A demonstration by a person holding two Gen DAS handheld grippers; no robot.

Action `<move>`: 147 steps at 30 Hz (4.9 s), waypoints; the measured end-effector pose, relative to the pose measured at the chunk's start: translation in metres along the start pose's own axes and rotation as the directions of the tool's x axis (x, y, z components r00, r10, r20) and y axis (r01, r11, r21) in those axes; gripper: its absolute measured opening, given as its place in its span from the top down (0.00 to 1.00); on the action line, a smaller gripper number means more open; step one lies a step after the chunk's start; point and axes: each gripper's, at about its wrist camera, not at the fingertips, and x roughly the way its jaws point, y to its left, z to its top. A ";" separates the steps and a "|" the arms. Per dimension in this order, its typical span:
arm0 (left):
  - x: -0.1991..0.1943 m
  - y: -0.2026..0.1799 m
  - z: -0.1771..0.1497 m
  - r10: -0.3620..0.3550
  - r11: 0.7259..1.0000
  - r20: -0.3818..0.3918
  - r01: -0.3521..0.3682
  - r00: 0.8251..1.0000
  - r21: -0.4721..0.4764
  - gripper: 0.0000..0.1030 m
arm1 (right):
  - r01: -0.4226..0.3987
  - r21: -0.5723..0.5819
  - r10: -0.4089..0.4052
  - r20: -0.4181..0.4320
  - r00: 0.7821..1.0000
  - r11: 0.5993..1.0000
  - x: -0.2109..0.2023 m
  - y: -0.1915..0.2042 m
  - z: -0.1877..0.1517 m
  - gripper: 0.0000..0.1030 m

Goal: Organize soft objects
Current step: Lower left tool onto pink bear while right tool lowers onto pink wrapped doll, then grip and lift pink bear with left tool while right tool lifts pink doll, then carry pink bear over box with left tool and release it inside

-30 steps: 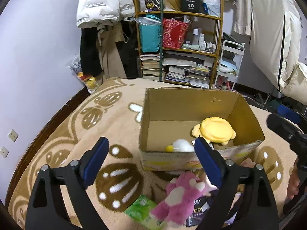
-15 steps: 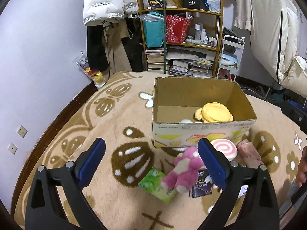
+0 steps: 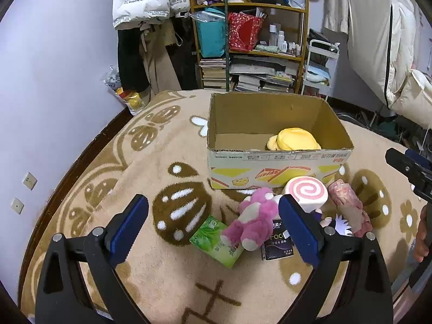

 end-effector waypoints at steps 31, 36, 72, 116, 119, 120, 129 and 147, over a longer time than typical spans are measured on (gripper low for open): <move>0.079 -0.038 -0.007 -0.082 0.995 -0.133 0.088 0.988 0.044 0.07 | 0.076 0.058 -0.062 -0.204 0.977 0.995 0.082 -0.020 -0.024 0.00; 0.090 -0.042 -0.011 -0.079 0.994 -0.165 0.091 0.983 0.063 0.07 | 0.093 0.056 -0.077 -0.244 0.967 0.994 0.094 -0.023 -0.028 0.00; 0.138 -0.047 -0.035 -0.070 0.991 -0.289 0.099 0.955 0.087 0.31 | 0.113 -0.063 -0.129 -0.434 0.892 0.992 0.147 -0.023 -0.063 0.46; 0.049 -0.002 -0.022 -0.129 0.987 -0.069 0.121 0.989 -0.102 0.55 | -0.015 -0.060 0.010 -0.092 0.996 0.998 0.043 0.007 -0.013 0.82; 0.037 0.001 -0.018 -0.107 0.989 -0.009 0.105 0.994 -0.103 0.55 | -0.025 -0.065 0.021 -0.065 0.998 0.998 0.034 0.010 -0.011 0.82; 0.033 0.003 -0.017 -0.105 0.989 0.008 0.106 0.994 -0.107 0.55 | -0.028 -0.069 0.024 -0.055 0.998 0.997 0.031 0.010 -0.010 0.82; -0.005 0.007 -0.005 -0.039 0.993 0.201 0.060 0.979 -0.099 0.55 | -0.039 -0.104 0.049 0.098 0.994 0.994 -0.008 0.024 0.004 0.82; -0.009 0.005 0.030 -0.020 0.997 0.337 0.046 0.941 -0.068 0.55 | -0.057 -0.104 0.081 0.239 0.968 0.993 -0.016 0.030 0.036 0.82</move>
